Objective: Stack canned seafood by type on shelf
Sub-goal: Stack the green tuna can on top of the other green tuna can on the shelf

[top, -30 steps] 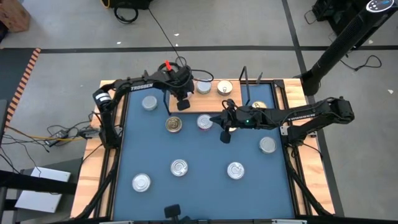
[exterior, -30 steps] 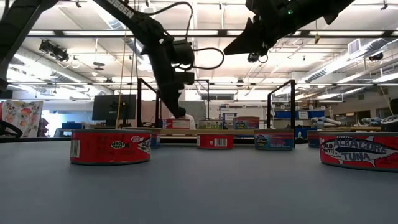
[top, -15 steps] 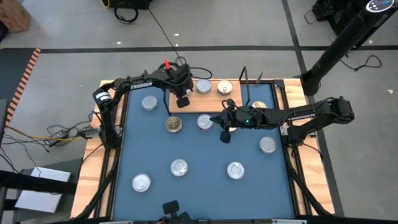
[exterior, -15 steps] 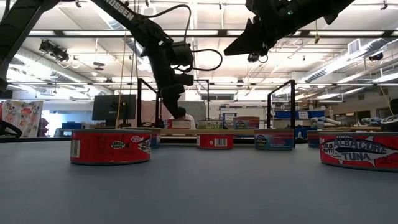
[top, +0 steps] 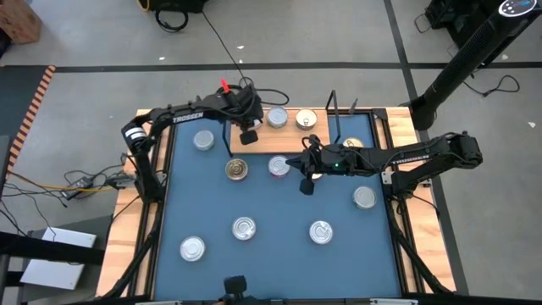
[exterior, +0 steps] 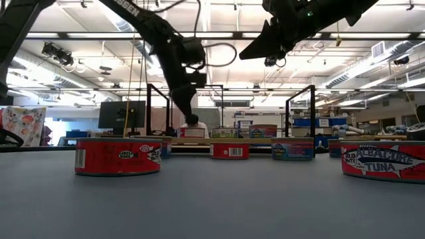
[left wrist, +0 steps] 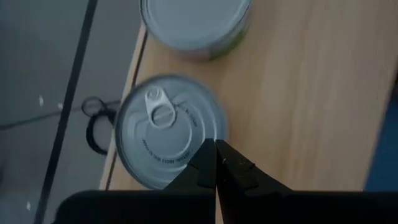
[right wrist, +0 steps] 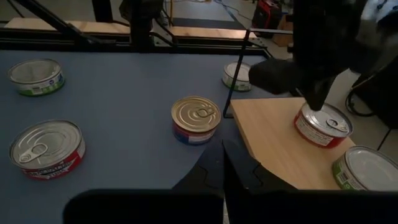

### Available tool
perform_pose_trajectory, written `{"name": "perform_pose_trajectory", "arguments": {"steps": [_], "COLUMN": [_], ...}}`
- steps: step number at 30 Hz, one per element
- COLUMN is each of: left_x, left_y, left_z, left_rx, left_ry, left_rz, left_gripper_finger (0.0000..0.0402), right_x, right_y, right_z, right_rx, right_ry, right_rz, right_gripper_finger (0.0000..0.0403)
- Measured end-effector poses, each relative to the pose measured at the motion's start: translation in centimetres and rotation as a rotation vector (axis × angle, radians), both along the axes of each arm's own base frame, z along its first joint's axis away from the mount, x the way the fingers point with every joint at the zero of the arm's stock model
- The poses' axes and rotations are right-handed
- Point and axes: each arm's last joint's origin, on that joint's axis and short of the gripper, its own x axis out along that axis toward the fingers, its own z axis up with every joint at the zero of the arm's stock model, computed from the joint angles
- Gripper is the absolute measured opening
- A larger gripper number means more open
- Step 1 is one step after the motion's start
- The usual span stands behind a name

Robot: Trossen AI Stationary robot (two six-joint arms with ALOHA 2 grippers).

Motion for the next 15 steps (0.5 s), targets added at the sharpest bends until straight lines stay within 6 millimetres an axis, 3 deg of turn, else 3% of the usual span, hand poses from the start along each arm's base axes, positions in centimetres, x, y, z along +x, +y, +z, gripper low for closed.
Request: {"name": "perform_pose_trajectory", "arguments": {"steps": [7, 15], "left_x": [0.6, 1.0], "left_y": [-2.7, -7.7], "left_z": [2.6, 1.6], "left_rx": [0.015, 0.075], "left_ry": [-0.138, -0.274], "left_rz": [-0.110, -0.263], "left_gripper_finger": [0.0001, 0.0001], "right_x": [0.0, -0.1], "right_y": [0.0, 0.7], "right_z": [0.0, -0.1], "right_rx": [-0.010, -0.036], "right_ry": [0.002, 0.022], "right_rz": [-0.014, -0.029], "right_gripper_finger": [0.0002, 0.0002]}}
